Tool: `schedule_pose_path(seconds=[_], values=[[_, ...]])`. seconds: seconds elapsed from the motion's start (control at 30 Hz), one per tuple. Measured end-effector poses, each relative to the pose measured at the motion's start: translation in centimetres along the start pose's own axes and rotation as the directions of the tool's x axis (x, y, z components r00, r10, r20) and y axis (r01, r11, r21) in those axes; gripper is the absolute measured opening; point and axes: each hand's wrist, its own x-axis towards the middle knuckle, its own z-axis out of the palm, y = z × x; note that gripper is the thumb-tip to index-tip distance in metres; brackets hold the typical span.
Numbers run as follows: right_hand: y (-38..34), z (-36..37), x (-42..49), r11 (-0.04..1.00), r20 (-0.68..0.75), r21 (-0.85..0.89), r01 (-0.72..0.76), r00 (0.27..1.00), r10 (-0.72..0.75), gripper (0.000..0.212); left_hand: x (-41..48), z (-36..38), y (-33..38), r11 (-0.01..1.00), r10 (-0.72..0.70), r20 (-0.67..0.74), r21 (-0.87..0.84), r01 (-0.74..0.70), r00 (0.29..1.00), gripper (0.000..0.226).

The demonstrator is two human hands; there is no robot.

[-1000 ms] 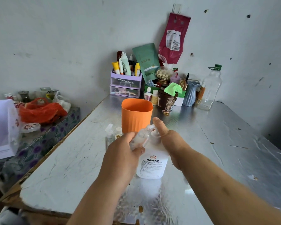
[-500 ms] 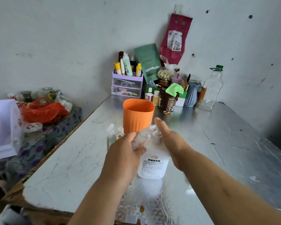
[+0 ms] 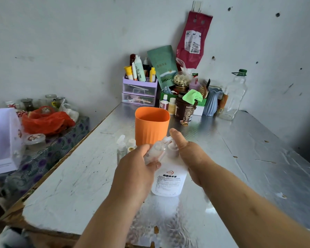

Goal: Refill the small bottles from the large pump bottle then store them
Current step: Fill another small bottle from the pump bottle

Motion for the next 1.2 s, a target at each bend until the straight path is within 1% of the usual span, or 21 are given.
schedule_pose_path(seconds=[0.17, 0.3, 0.37, 0.5, 0.57, 0.63, 0.73, 0.8, 0.87, 0.97, 1.03, 1.13, 1.2], values=[[0.1, 0.0, -0.1, 0.999, 0.018, -0.017, 0.049, 0.999, -0.048, 0.043, 0.0, 0.1, -0.3, 0.999, 0.008, -0.011, 0.041, -0.008, 1.000, 0.035], [0.5, 0.0, 0.2, 0.999, 0.026, -0.020, 0.034, 0.999, -0.034, 0.050, 0.1, 0.3, -0.3, 0.999, -0.002, -0.001, 0.047, 0.002, 1.000, 0.032], [0.5, 0.0, 0.2, 1.000, 0.018, -0.019, 0.020, 1.000, -0.019, 0.059, -0.1, 0.2, -0.1, 0.999, -0.005, 0.011, 0.038, 0.004, 1.000, 0.032], [0.0, 0.1, -0.1, 1.000, -0.008, 0.013, -0.016, 1.000, 0.016, 0.098, -0.2, -0.1, -0.2, 1.000, -0.023, 0.049, -0.019, 0.024, 0.999, 0.028], [-0.2, 0.1, -0.4, 0.999, 0.013, 0.037, -0.007, 1.000, 0.006, 0.106, -0.3, -0.3, -0.5, 0.999, -0.025, 0.060, -0.043, 0.028, 0.998, 0.025], [-0.1, 0.0, -0.7, 0.999, 0.032, 0.035, 0.016, 0.999, -0.017, 0.105, -0.4, -0.2, -0.8, 0.996, -0.039, 0.066, -0.075, 0.044, 0.997, 0.024], [0.0, -0.2, -1.2, 0.998, 0.060, -0.015, 0.056, 0.997, -0.055, 0.090, -0.4, -0.5, -1.0, 0.978, -0.056, 0.077, -0.196, 0.070, 0.995, 0.019], [0.4, -0.4, -1.4, 0.995, 0.058, -0.047, 0.090, 0.994, -0.088, 0.083, -0.2, -0.8, -1.1, 0.963, -0.056, 0.091, -0.258, 0.078, 0.994, 0.021], [0.9, -0.5, -1.8, 0.990, 0.108, -0.059, 0.127, 0.987, -0.120, 0.077, -0.2, -1.1, -1.3, 0.946, -0.065, 0.107, -0.311, 0.095, 0.992, 0.019], [2.0, -1.0, -2.1, 0.988, 0.121, -0.101, 0.120, 0.987, -0.107, 0.077, -0.1, -1.7, -1.4, 0.907, -0.077, 0.140, -0.402, 0.127, 0.987, 0.015], [2.5, -1.2, -2.5, 0.980, 0.094, -0.161, 0.116, 0.990, -0.102, 0.072, 0.1, -1.9, -1.5, 0.861, -0.091, 0.174, -0.481, 0.166, 0.981, 0.017], [3.1, -1.4, -2.7, 0.961, 0.027, -0.246, 0.130, 0.992, -0.127, 0.072, 0.1, -2.0, -1.3, 0.750, -0.099, 0.265, -0.613, 0.247, 0.959, 0.025], [3.5, -1.1, -2.5, 0.958, -0.009, -0.250, 0.139, 0.989, -0.146, 0.069, 0.1, -1.9, -1.4, 0.692, -0.101, 0.295, -0.665, 0.280, 0.950, 0.033]])
